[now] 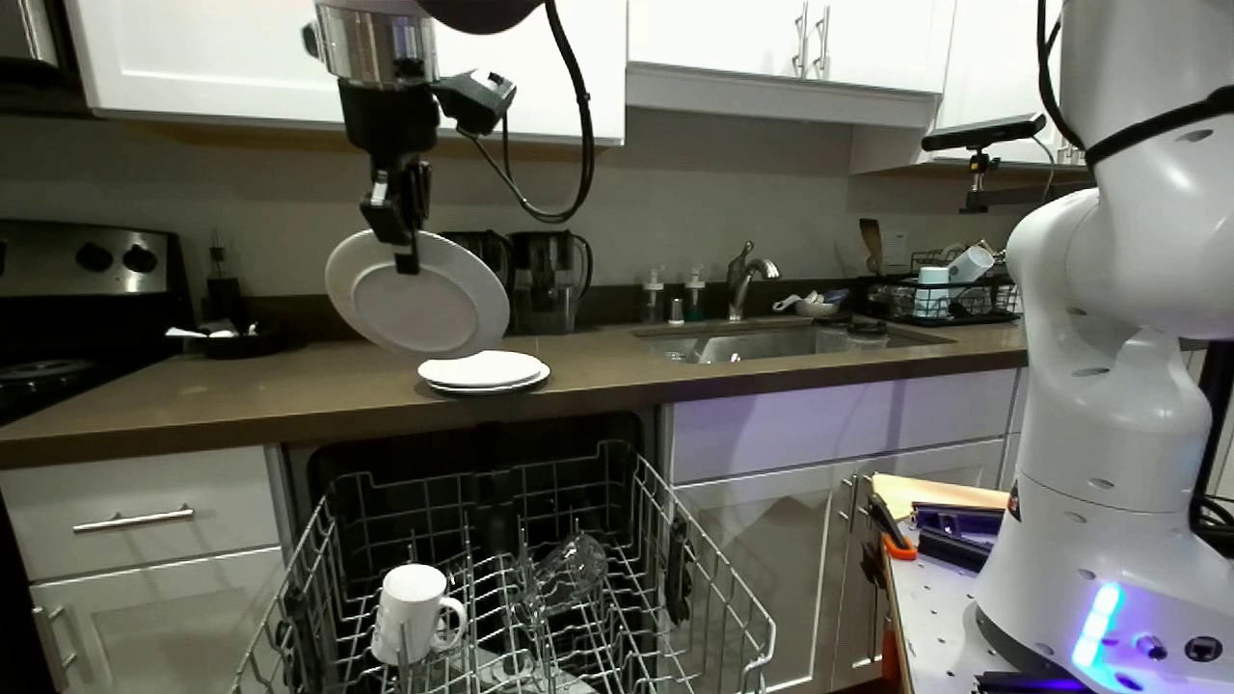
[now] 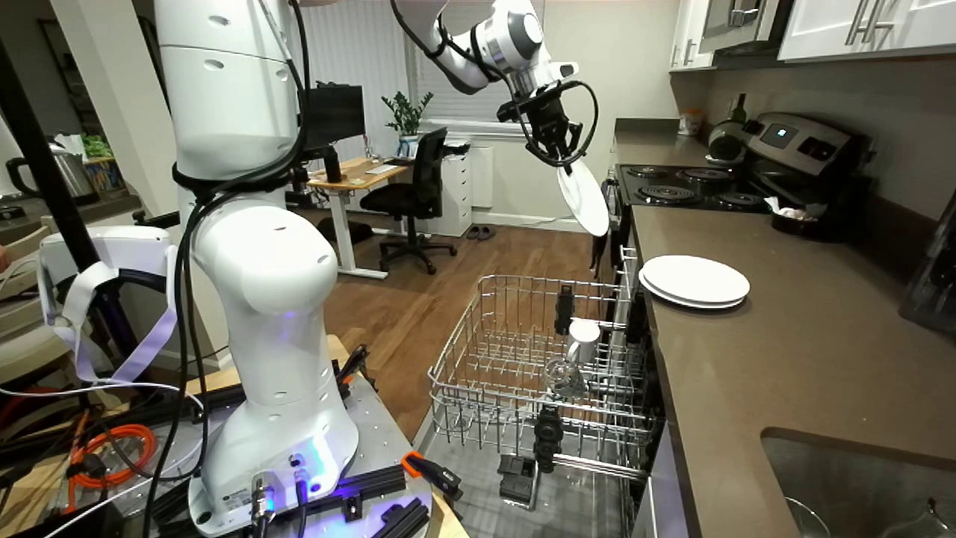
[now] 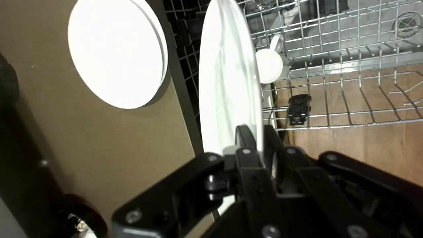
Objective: Move the white plate from the plate dryer and put it on top of the two plates on the counter
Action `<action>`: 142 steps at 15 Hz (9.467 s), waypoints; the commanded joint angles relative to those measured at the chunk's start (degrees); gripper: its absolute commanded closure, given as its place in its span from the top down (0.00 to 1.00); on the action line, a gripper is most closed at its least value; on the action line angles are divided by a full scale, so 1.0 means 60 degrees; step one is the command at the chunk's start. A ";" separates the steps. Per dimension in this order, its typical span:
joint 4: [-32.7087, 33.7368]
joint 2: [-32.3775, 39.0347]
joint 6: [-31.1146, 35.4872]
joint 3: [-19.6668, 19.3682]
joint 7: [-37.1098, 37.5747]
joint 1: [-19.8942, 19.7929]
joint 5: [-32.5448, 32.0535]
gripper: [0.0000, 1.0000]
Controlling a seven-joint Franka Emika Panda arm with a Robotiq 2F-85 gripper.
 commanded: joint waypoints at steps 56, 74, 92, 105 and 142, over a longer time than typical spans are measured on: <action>0.5529 0.6398 -0.2107 -0.2869 0.4951 0.0528 -0.4042 0.05; 0.6314 0.7549 -0.3249 -0.2780 0.4701 0.0882 -0.4941 0.05; 0.7475 0.8080 -0.3113 -0.2408 0.3905 0.0352 -0.4630 0.43; 0.7738 0.8216 -0.2895 -0.2268 0.3255 0.0225 -0.3509 0.46; 0.5801 0.5696 -0.0086 -0.1719 0.1225 -0.0632 0.0361 0.60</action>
